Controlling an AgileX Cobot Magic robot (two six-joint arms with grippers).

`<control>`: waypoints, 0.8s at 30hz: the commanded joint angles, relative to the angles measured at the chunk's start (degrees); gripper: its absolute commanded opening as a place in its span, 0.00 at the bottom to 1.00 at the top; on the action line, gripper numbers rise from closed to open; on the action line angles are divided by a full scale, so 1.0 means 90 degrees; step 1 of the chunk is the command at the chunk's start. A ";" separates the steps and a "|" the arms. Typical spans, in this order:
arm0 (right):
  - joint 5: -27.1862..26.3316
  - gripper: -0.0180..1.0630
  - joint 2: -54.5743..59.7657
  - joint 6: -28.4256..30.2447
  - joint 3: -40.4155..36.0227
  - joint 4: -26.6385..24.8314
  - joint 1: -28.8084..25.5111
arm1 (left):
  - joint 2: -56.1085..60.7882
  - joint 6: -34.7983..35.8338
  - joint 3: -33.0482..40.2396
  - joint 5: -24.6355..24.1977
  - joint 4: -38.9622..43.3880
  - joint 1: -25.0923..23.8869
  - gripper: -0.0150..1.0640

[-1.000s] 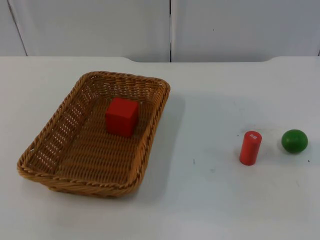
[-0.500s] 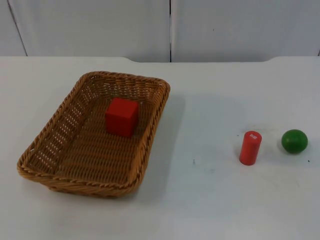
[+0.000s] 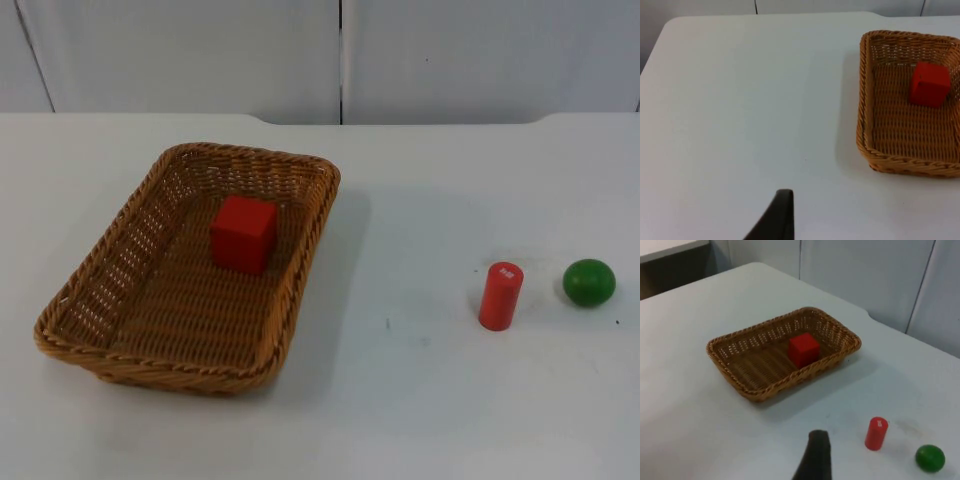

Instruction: Pick up the basket with the left hand and place the object to the left of the red cylinder into the basket with the right hand.

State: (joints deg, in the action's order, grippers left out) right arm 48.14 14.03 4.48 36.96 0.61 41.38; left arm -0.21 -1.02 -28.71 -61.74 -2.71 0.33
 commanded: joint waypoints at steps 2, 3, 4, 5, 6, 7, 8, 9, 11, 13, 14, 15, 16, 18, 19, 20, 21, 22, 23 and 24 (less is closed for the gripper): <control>0.0292 0.65 -0.0167 -0.0141 -0.0069 0.0082 -0.0018 | 0.0024 0.0035 0.0039 0.0013 -0.0016 0.0042 0.99; 0.0292 0.65 -0.0167 -0.0141 -0.0069 0.0082 -0.0018 | 0.0024 0.0035 0.0039 0.0013 -0.0016 0.0042 0.99; 0.0336 0.65 -0.0185 -0.0155 -0.0069 0.0066 -0.0018 | 0.0024 0.0035 0.0039 0.0013 -0.0016 0.0042 0.99; 0.0477 0.65 -0.0215 -0.0200 -0.0069 0.0068 -0.0018 | 0.0024 0.0035 0.0039 0.0013 -0.0016 0.0042 0.99; 0.0629 0.65 -0.0264 -0.0231 -0.0069 0.0068 -0.0018 | 0.0024 0.0035 0.0039 0.0013 -0.0016 0.0042 0.99; 0.0832 0.65 -0.0330 -0.0234 -0.0069 0.0041 -0.0018 | 0.0024 0.0035 0.0039 0.0013 -0.0016 0.0042 0.99; 0.0902 0.65 -0.0378 -0.0234 -0.0069 0.0030 -0.0018 | 0.0024 0.0035 0.0039 0.0013 -0.0016 0.0042 0.99; 0.0902 0.65 -0.0378 -0.0234 -0.0069 0.0030 -0.0018 | 0.0024 0.0035 0.0039 0.0013 -0.0016 0.0042 0.99; 0.1112 0.65 -0.0557 -0.0260 -0.0078 0.0042 -0.0018 | 0.0024 0.0035 0.0039 0.0013 -0.0016 0.0042 0.99; 0.1163 0.65 -0.0710 -0.0316 -0.0078 0.0042 -0.0018 | 0.0024 0.0035 0.0039 0.0013 -0.0016 0.0042 0.99; 0.1197 0.65 -0.0817 -0.0354 -0.0098 0.0042 -0.0018 | 0.0024 0.0035 0.0039 0.0013 -0.0016 0.0042 0.99; 0.1197 0.65 -0.0817 -0.0354 -0.0098 0.0042 -0.0018 | 0.0024 0.0035 0.0039 0.0013 -0.0016 0.0042 0.99; 0.1197 0.65 -0.0850 -0.0354 -0.0115 0.0042 -0.0018 | 0.0024 0.0035 0.0039 0.0013 -0.0016 0.0042 0.99; 0.1209 0.65 -0.1061 -0.0397 -0.0289 0.0042 -0.0018 | 0.0024 0.0035 0.0039 0.0013 -0.0016 0.0042 0.99; 0.1197 0.65 -0.1162 -0.0429 -0.0394 0.0042 -0.0018 | 0.0024 0.0035 0.0039 0.0013 -0.0016 0.0042 0.99; 0.1197 0.65 -0.1244 -0.0498 -0.0523 0.0028 -0.0018 | 0.0024 0.0035 0.0039 0.0013 -0.0016 0.0042 0.99; 0.1197 0.65 -0.1244 -0.0498 -0.0523 0.0028 -0.0018 | 0.0024 0.0035 0.0039 0.0013 -0.0016 0.0042 0.99; 0.1197 0.65 -0.1394 -0.0593 -0.0676 0.0013 -0.0018 | 0.0024 0.0035 0.0039 0.0013 -0.0016 0.0042 0.99; 0.1236 0.65 -0.1443 -0.0625 -0.0677 0.0013 -0.0018 | 0.0024 0.0035 0.0039 0.0013 -0.0016 0.0042 0.99; 0.1321 0.65 -0.1534 -0.0625 -0.0677 -0.0006 -0.0018 | 0.0024 0.0035 0.0039 0.0013 -0.0016 0.0042 0.99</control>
State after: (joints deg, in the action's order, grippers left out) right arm 60.12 0.98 -0.63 31.21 0.79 41.38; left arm -0.21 -1.02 -28.71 -61.74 -2.71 0.33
